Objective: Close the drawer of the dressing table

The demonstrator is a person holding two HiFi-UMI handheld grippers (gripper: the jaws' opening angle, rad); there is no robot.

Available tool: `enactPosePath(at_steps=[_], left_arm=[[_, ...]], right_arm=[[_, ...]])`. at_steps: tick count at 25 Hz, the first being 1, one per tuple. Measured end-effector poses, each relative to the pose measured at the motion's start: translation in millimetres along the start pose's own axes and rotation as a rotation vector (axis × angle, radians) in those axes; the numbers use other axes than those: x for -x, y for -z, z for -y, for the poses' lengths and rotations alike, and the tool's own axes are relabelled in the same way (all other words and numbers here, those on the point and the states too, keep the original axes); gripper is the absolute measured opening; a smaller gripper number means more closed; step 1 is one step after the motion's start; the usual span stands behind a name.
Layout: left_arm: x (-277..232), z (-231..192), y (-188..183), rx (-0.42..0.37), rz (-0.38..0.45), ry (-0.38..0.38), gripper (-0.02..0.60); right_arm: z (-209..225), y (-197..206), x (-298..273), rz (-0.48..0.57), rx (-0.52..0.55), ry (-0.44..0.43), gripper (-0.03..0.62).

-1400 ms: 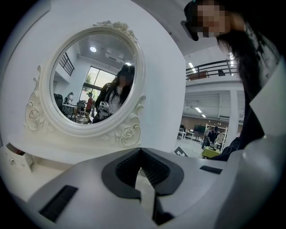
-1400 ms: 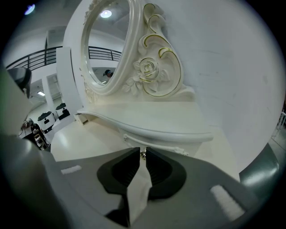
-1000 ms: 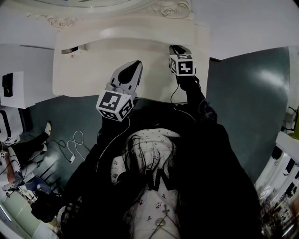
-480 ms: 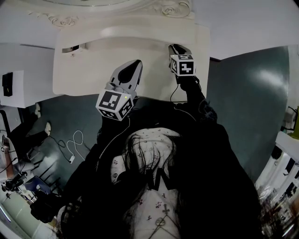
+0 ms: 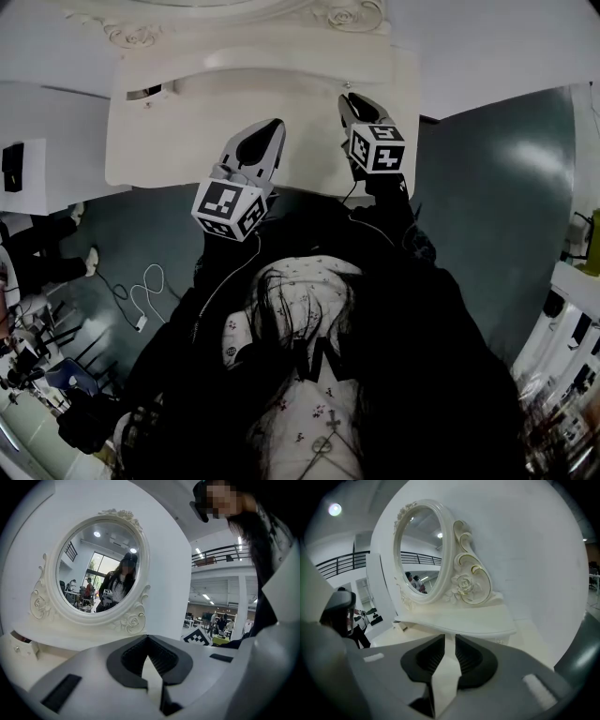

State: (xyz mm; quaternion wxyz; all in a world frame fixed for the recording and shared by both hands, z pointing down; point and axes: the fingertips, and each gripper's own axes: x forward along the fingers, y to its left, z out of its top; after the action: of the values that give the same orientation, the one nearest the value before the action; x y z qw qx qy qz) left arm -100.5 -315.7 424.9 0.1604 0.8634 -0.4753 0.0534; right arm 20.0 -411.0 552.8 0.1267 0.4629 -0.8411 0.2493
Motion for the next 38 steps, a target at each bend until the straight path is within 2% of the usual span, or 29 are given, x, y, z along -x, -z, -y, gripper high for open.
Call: enactPosePath(at_steps=[14,20,26,32,38], left_arm=[[67.7,6.8,9.3,-0.008,0.04,0.037,0.0],[110.4,19.8,21.4,-0.015,0.042,0.081,0.0],[153.8,44.9,51.6,0.002,0.018,0.135,0.0],[176.3,74.4,63.8,0.006,0.015,0.177,0.0],[190.7,94.5,63.4,-0.017,0.033,0.177,0.0]], right_arm=[[-90.9,-22.7,94.6,0.171,0.006,-0.069,0.078],[-140.5,-7.1,135.8,0.204,0.008,-0.069,0.078],[-184.2,20.1,188.2,0.216,0.03,-0.043,0.058],[-201.6,36.7,228.7,0.219,0.037,-0.013,0.037],[-212.1,44.7,253.8,0.236,0.054,-0.03,0.035]])
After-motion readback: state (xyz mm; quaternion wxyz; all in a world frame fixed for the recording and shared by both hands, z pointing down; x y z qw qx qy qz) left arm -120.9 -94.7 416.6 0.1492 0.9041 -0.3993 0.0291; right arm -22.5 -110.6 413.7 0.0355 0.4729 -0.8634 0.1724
